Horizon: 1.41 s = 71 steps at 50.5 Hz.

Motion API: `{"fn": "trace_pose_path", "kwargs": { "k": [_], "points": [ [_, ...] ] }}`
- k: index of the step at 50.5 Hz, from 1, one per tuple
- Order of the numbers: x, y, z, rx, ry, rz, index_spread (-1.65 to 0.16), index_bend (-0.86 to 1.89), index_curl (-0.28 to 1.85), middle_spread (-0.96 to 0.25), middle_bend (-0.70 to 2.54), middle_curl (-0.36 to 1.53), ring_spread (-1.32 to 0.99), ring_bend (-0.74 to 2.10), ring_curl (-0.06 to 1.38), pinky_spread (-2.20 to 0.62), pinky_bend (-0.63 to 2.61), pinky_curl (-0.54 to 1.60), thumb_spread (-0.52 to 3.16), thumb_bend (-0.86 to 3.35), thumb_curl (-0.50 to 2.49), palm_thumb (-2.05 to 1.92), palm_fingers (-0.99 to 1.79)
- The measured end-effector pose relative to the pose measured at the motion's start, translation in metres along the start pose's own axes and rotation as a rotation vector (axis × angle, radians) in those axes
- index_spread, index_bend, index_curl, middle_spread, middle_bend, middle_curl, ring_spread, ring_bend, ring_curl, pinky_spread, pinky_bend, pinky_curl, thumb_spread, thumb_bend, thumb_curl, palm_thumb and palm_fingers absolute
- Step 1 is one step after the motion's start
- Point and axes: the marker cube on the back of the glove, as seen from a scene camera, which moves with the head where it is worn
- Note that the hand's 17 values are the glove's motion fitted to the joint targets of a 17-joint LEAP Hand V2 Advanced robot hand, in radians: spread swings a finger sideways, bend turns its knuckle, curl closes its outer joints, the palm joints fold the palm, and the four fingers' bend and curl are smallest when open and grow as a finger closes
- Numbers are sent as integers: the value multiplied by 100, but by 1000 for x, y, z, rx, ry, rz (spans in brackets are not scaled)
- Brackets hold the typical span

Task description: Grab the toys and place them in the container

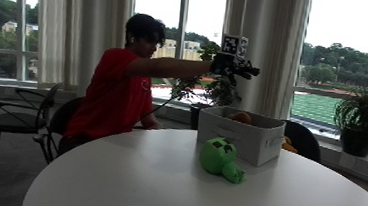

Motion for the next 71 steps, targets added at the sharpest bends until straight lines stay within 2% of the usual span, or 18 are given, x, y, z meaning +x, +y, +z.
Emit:
{"fn": "trace_pose_path", "kwargs": {
  "k": [1, 3, 18, 32, 51, 71],
  "points": [
    [-11, -1, -1, -3, -20, 112, -39, 0, 55, -2, 13, 26, 2, 49, 39, -1, 159, 44, 118, -2, 76, 31, -30],
    [-18, 0, -1, 0, -31, 190, -38, 1, 51, -2, 13, 26, 3, 48, 38, 0, 158, 44, 119, -2, 74, 30, -29],
    [58, 8, 10, 53, -44, 278, -37, 9, 33, -2, 11, 23, 5, 38, 35, 5, 151, 38, 122, -3, 58, 19, -24],
    [130, 6, 57, 57, -44, 394, -36, 10, 26, -3, 11, 21, 5, 34, 35, 6, 146, 36, 123, -2, 50, 16, -21],
    [192, -13, 137, -45, -62, 447, -36, 11, 21, -4, 11, 19, 4, 32, 35, 7, 141, 34, 121, -3, 43, 12, -20],
    [188, -42, 223, -165, -56, 472, -37, 12, 20, -4, 10, 18, 5, 27, 34, 9, 140, 33, 116, -3, 38, 6, -21]
  ]
}}
